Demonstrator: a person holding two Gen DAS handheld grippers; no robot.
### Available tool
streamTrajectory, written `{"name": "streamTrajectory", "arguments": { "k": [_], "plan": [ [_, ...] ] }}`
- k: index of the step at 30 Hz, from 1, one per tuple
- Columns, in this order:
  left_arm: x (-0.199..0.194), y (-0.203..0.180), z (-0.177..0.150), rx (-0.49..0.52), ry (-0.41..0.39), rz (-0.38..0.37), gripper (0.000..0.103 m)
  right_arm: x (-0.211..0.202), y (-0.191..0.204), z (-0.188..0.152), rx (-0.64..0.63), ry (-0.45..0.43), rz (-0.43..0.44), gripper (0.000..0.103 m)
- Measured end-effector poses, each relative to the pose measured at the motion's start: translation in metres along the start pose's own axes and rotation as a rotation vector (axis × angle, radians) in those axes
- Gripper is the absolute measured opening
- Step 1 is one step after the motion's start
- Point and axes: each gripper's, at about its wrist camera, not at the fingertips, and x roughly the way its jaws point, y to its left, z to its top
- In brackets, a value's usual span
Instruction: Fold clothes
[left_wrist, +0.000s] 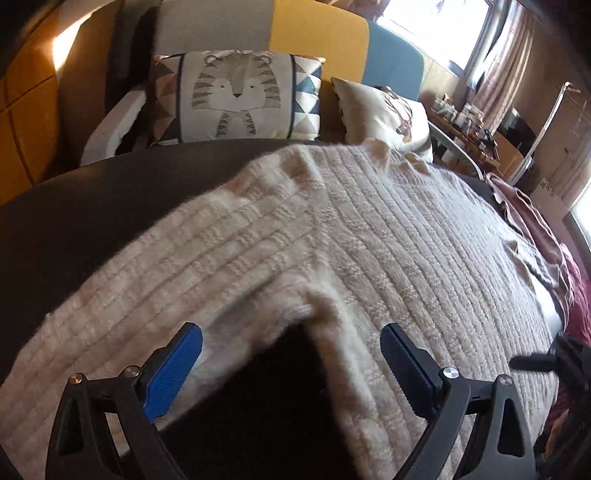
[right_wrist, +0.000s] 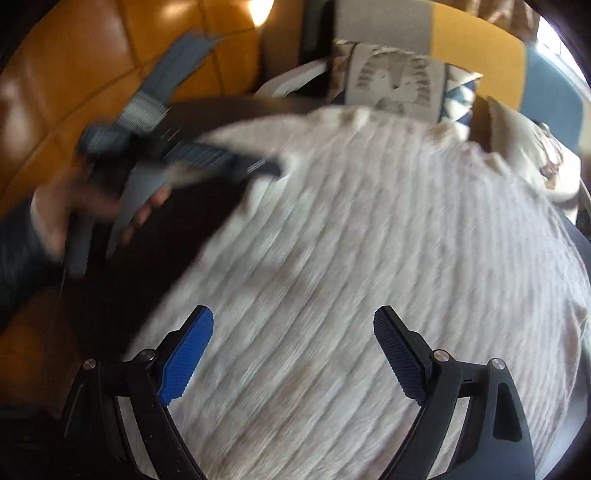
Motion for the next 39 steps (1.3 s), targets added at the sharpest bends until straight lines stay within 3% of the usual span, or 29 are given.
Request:
{"name": "streamTrajectory", "arguments": {
  "k": [3, 6, 11, 15, 24, 28, 35, 39],
  "plan": [
    [-0.022, 0.039, -0.008, -0.089, -0.031, 0.059, 0.099, 0.008, -0.021, 0.041, 0.028, -0.050, -0.048, 0.091],
    [-0.040, 0.080, -0.020, -0.179, -0.041, 0.134, 0.099, 0.037, -0.022, 0.076, 0.007, -0.045, -0.051, 0.091],
    [-0.051, 0.127, -0.039, -0.282, -0.026, 0.234, 0.099, 0.098, -0.002, 0.131, -0.019, 0.001, 0.007, 0.091],
    [-0.049, 0.148, -0.052, -0.344, 0.015, 0.311, 0.099, 0.140, 0.014, 0.156, -0.055, 0.066, 0.033, 0.091],
    [-0.055, 0.168, -0.072, -0.412, 0.005, 0.396, 0.099, 0.177, 0.008, 0.166, -0.131, 0.094, -0.030, 0.091],
    [-0.056, 0.172, -0.077, -0.402, -0.001, 0.402, 0.099, 0.185, 0.013, 0.167, -0.167, 0.080, -0.067, 0.098],
    [-0.071, 0.173, -0.082, -0.439, -0.018, 0.369, 0.099, 0.152, 0.035, 0.152, -0.152, 0.064, -0.031, 0.098],
    [-0.074, 0.176, -0.090, -0.454, -0.016, 0.403, 0.099, 0.157, 0.053, 0.137, -0.181, 0.095, -0.041, 0.098]
  ]
}}
